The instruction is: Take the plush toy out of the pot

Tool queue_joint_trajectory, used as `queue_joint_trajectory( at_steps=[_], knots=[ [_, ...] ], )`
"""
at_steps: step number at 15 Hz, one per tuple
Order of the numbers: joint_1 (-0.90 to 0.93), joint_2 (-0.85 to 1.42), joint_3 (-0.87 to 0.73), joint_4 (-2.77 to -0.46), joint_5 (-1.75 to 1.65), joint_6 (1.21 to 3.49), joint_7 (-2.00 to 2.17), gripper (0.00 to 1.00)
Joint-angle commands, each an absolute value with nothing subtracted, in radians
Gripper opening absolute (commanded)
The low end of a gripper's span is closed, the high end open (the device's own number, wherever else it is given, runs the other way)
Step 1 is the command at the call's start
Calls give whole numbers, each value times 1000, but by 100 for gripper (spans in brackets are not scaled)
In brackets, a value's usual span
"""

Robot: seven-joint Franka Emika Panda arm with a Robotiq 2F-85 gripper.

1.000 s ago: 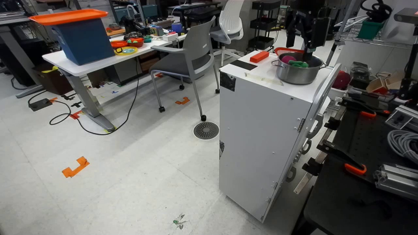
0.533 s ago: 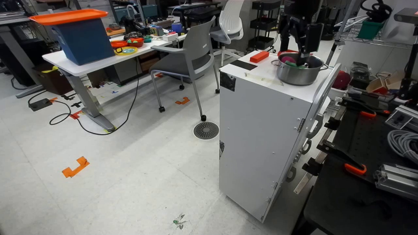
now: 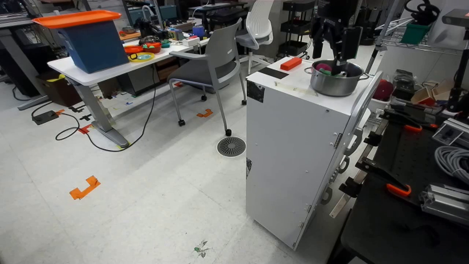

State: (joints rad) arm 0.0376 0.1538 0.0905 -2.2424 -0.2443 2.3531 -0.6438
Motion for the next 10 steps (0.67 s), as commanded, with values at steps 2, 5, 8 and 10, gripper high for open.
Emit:
queue_joint_trajectory(
  at_steps=[2,5,8,10],
  knots=[
    [35,153,96,-2238,-229,2370,-684,100],
    [33,144,100,-2248,-209,2369,-713,100],
    [33,139,103,-2254,-192,2368,-743,100],
    [31,138,105,-2253,-179,2363,-763,88]
  ],
)
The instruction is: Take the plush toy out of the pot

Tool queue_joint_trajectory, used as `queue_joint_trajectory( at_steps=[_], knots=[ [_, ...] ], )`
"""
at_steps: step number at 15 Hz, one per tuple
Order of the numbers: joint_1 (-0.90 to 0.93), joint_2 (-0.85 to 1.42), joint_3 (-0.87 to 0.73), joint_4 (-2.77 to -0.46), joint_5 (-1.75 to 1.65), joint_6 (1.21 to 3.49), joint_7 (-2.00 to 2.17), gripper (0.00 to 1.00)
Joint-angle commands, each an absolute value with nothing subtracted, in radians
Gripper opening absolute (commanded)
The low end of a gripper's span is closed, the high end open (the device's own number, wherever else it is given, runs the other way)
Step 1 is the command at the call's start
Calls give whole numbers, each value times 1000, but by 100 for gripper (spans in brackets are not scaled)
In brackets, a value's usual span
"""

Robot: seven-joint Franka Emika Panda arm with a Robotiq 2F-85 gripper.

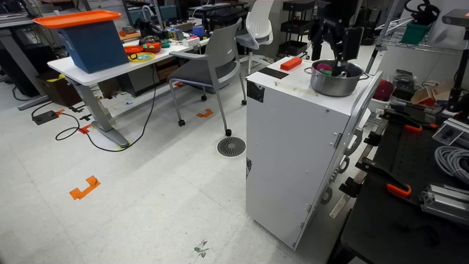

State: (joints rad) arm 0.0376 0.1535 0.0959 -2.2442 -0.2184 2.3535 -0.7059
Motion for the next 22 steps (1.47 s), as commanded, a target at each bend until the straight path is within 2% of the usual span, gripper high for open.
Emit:
queue_joint_trajectory(
  at_steps=[1,2,3,5,6,8,11,12,13,15,22],
  knots=[
    [31,138,105,-2253,-171,2363,-771,82],
    [31,137,105,-2253,-166,2362,-779,83],
    [31,137,104,-2253,-161,2361,-785,76],
    [31,136,104,-2252,-148,2357,-799,76],
    [31,134,104,-2251,-143,2356,-803,71],
    [31,133,103,-2251,-132,2355,-812,79],
    [31,132,102,-2252,-124,2355,-820,84],
    [31,131,102,-2252,-121,2355,-822,88],
    [31,130,102,-2252,-121,2354,-823,97],
    [31,128,101,-2252,-122,2354,-822,100],
    [29,98,103,-2274,-91,2357,-833,100]
  ],
)
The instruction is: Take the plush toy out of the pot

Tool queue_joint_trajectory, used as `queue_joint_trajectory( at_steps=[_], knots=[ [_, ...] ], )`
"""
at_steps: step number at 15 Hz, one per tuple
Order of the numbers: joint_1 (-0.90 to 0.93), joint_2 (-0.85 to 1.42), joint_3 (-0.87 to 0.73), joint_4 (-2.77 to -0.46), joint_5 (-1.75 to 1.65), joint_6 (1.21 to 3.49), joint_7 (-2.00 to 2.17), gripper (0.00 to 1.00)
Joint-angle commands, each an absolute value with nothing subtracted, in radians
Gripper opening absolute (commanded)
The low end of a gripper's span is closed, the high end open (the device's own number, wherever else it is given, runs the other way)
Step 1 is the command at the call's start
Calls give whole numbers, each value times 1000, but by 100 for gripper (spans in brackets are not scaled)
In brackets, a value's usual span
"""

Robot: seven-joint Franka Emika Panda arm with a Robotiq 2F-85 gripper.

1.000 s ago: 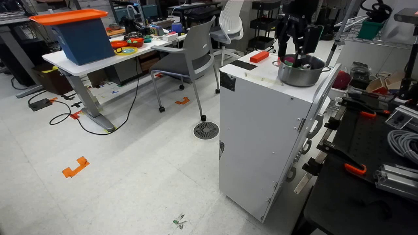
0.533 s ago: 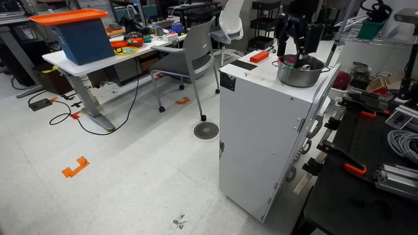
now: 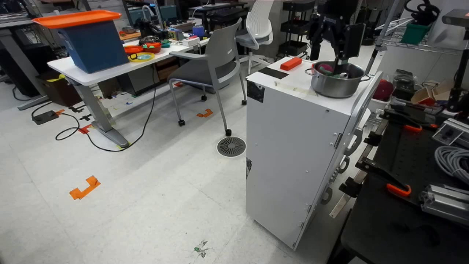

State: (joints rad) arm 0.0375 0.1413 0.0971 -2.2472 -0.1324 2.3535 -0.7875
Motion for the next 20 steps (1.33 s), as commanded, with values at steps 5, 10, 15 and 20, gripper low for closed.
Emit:
queue_joint_trajectory(
  at_steps=[5,10,15,20],
  knots=[
    [26,63,99,-2293,-25,2344,-874,100],
    [17,46,83,-2300,13,2327,-901,100],
    [7,53,65,-2301,32,2291,-930,100],
    [2,64,59,-2310,31,2242,-942,100]
  ],
)
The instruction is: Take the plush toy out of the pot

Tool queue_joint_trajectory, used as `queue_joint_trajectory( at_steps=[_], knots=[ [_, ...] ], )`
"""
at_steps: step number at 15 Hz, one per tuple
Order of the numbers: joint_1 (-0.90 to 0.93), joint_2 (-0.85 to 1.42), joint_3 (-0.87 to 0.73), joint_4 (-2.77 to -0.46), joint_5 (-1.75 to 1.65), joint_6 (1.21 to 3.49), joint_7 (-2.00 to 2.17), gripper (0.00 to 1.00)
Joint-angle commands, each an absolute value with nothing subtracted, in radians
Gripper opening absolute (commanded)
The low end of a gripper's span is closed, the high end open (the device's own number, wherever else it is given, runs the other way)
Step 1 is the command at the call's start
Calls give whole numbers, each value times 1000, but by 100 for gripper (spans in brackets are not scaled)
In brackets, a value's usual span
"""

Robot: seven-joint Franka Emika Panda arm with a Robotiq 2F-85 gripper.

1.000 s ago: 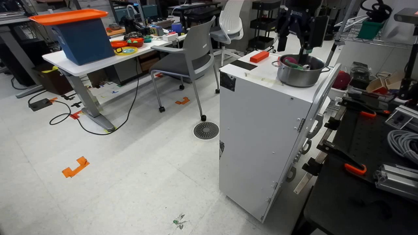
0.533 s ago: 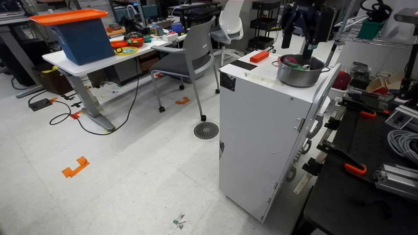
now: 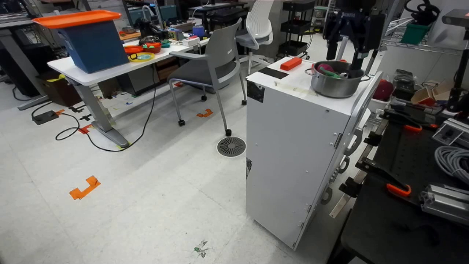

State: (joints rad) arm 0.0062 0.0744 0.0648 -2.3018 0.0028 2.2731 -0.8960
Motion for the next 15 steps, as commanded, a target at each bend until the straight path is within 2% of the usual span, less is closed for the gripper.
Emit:
queue_joint_trajectory(
  at_steps=[1,15],
  knots=[
    [3,65,59,-2312,32,2238,-943,100],
    [8,78,59,-2291,11,2276,-934,100]
  ],
)
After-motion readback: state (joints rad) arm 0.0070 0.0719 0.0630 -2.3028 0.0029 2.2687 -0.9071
